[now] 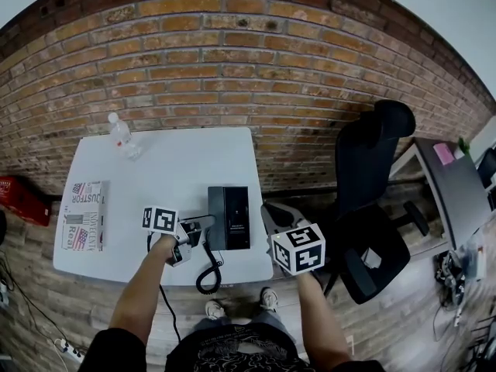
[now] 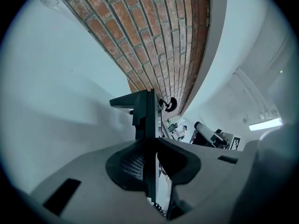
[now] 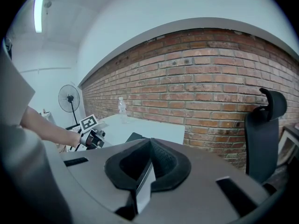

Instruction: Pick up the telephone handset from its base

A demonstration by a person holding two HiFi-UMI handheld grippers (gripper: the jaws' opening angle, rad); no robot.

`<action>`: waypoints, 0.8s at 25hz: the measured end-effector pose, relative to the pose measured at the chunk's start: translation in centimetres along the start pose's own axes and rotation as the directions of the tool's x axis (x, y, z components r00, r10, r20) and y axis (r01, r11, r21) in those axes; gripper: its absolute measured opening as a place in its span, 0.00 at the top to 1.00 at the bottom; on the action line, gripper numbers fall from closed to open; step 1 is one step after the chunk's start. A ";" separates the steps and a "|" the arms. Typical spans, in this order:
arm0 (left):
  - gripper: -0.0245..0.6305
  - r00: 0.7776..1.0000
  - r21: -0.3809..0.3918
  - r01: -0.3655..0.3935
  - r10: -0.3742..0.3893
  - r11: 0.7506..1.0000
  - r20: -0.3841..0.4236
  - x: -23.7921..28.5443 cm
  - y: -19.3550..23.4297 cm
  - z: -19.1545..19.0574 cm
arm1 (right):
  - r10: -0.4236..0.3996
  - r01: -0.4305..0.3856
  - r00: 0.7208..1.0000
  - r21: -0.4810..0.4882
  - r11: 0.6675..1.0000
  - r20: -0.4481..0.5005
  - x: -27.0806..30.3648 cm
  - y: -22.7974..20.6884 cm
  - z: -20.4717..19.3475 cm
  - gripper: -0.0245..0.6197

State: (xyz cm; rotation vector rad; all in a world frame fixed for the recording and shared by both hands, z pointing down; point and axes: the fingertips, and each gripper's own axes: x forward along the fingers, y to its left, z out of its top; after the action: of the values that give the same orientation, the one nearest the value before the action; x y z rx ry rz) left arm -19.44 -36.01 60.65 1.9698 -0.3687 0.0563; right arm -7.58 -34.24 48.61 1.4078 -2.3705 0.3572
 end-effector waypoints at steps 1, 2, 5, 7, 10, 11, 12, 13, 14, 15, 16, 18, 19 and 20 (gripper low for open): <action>0.85 1.000 0.000 0.001 -0.001 1.000 0.006 0.0 -0.1 0.1 | 0.001 -0.001 1.000 0.000 1.000 0.001 0.0 0.1 0.0 0.96; 0.85 1.000 0.002 0.002 -0.002 1.000 0.011 -0.1 -0.3 0.1 | 0.003 -0.003 1.000 0.000 1.000 0.002 0.0 0.3 0.0 0.96; 0.85 1.000 0.010 0.000 0.000 1.000 0.026 -0.4 -0.7 0.1 | 0.008 -0.008 1.000 -0.002 1.000 0.008 -0.1 0.6 0.1 0.96; 0.85 0.999 0.007 -0.002 0.002 1.000 0.045 -0.7 -1.0 0.3 | 0.013 -0.013 1.000 -0.004 1.000 0.011 -0.1 0.8 0.3 0.96; 0.85 0.995 -0.006 0.001 -0.001 1.000 0.096 -1.5 -1.4 0.8 | 0.024 -0.024 1.000 -0.006 1.000 0.017 -0.2 1.1 0.5 0.96; 0.85 0.994 -0.007 0.000 0.001 1.000 0.111 -1.8 -1.5 1.1 | 0.028 -0.028 0.999 -0.007 1.000 0.018 -0.2 1.2 0.6 0.96; 0.85 0.992 -0.005 -0.003 0.004 1.000 0.124 -2.1 -1.7 1.3 | 0.033 -0.033 0.999 -0.010 0.999 0.020 -0.1 1.3 0.7 0.96; 0.85 0.991 -0.002 -0.008 0.008 1.000 0.135 -2.5 -1.8 1.5 | 0.039 -0.038 0.999 -0.012 0.999 0.022 -0.1 1.4 0.8 0.96; 0.85 0.989 0.002 -0.012 0.011 1.000 0.146 -2.8 -1.9 1.7 | 0.044 -0.044 0.999 -0.015 0.999 0.024 0.0 1.5 0.9 0.96; 0.85 0.987 0.005 -0.014 0.013 1.000 0.160 -3.1 -2.1 1.9 | 0.050 -0.049 0.998 -0.017 0.999 0.026 0.0 1.7 1.1 0.96; 0.85 0.985 0.008 -0.016 0.014 1.000 0.175 -3.5 -2.3 2.1 | 0.056 -0.055 0.998 -0.020 0.998 0.028 0.1 1.8 1.3 0.96; 0.85 0.978 0.011 -0.019 0.016 1.000 0.207 -4.1 -2.9 2.6 | 0.072 -0.071 0.997 -0.027 0.997 0.034 0.3 2.0 1.8 0.96; 0.85 0.975 0.013 -0.020 0.017 1.000 0.222 -4.5 -3.3 2.8 | 0.083 -0.082 0.996 -0.033 0.996 0.038 0.5 2.2 2.1 0.96; 0.85 0.972 0.015 -0.022 0.017 1.000 0.235 -4.8 -3.7 3.1 | 0.094 -0.093 0.995 -0.038 0.995 0.041 0.6 2.3 2.4 0.96</action>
State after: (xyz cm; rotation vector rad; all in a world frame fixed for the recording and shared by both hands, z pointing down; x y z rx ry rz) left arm -23.34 -36.28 55.14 1.9957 -0.5435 -0.1638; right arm -10.32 -34.56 46.62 1.3040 -2.4709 0.3101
